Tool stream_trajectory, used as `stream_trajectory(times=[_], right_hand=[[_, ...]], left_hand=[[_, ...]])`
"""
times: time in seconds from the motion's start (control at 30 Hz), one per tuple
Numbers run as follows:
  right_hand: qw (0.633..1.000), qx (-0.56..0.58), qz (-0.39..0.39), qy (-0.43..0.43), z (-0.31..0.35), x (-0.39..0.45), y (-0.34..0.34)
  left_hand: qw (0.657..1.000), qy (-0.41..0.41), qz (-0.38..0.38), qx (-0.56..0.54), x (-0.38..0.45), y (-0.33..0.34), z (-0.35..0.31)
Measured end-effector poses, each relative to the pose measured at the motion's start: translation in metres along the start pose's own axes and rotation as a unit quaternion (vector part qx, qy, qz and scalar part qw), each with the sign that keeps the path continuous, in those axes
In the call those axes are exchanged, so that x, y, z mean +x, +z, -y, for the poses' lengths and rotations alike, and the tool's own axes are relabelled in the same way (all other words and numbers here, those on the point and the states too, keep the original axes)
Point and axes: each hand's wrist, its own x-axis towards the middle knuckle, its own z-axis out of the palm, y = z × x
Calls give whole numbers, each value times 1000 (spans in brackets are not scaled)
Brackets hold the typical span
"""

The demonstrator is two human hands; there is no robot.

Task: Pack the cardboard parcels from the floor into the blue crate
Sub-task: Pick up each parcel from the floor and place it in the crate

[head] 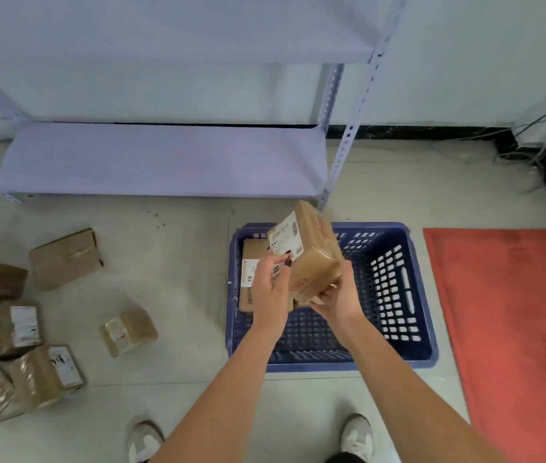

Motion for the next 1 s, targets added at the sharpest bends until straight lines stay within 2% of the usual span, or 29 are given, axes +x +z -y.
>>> stream_trajectory(times=[0.17, 0.27, 0.37, 0.53, 0.67, 0.87, 1.0], right_hand=[[997, 55, 30, 52, 29, 24, -71], [994, 87, 25, 54, 44, 38, -104], [999, 15, 24, 26, 54, 50, -130], [987, -158, -24, 4, 52, 72, -151], [984, -164, -40, 63, 39, 87, -158], [966, -253, -39, -13, 28, 112, -170], [952, -297, -68, -42, 23, 137, -188]], left_hand=[[1000, 17, -16, 21, 0, 77, 2], [998, -47, -17, -32, 2, 109, 2], [990, -122, -15, -73, 1, 132, 6], [988, -149, 10, -30, 2, 148, 21], [990, -137, 24, 33, 2, 153, 40], [984, -155, 38, 83, 8, 173, 76], [980, -166, 59, 96, 17, 191, 97]])
